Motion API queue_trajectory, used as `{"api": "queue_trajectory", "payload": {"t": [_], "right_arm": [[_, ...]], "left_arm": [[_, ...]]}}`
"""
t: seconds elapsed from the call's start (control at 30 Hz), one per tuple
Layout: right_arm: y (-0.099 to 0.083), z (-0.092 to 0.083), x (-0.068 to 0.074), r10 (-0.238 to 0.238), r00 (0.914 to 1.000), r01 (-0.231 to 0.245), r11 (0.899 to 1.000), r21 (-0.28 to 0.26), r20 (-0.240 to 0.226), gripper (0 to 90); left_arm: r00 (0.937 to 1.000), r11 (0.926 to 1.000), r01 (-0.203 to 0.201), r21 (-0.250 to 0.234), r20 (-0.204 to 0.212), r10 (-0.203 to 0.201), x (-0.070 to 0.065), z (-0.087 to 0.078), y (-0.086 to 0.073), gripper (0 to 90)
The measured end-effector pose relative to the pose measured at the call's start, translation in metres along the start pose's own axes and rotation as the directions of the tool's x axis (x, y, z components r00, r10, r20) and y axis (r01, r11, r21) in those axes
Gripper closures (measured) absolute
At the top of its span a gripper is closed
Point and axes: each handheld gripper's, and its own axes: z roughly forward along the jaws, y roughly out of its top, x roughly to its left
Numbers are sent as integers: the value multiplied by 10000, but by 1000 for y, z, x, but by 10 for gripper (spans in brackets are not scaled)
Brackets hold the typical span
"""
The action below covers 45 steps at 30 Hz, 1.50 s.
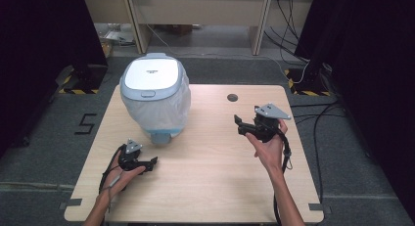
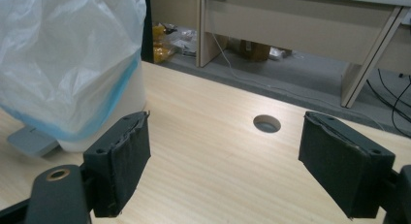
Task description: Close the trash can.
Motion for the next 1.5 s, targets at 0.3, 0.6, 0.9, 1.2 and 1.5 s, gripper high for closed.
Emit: {"api": "queue_trajectory", "payload": {"t": [0.3,0.6,0.9,1.2,1.5], "right_arm": [[-29,-5,5,85,9999,-83,9997,215,-91,181],[-61,-4,14,71,9997,-52,9972,750,-246,179],[-80,0,26,-120,9992,163,9935,1124,-384,183],[-105,6,30,8,9992,64,9827,1851,-392,185],[-124,8,35,9,9999,32,9723,2335,-173,195]], "left_arm": [[10000,10000,-1,-1,14,1,0,0,0,147],[10000,10000,1,1,12,-1,0,0,0,147],[10000,10000,3,-2,14,-3,0,0,0,147],[10000,10000,3,1,10,-3,0,0,0,147],[10000,10000,-1,21,24,0,0,0,0,147]]}}
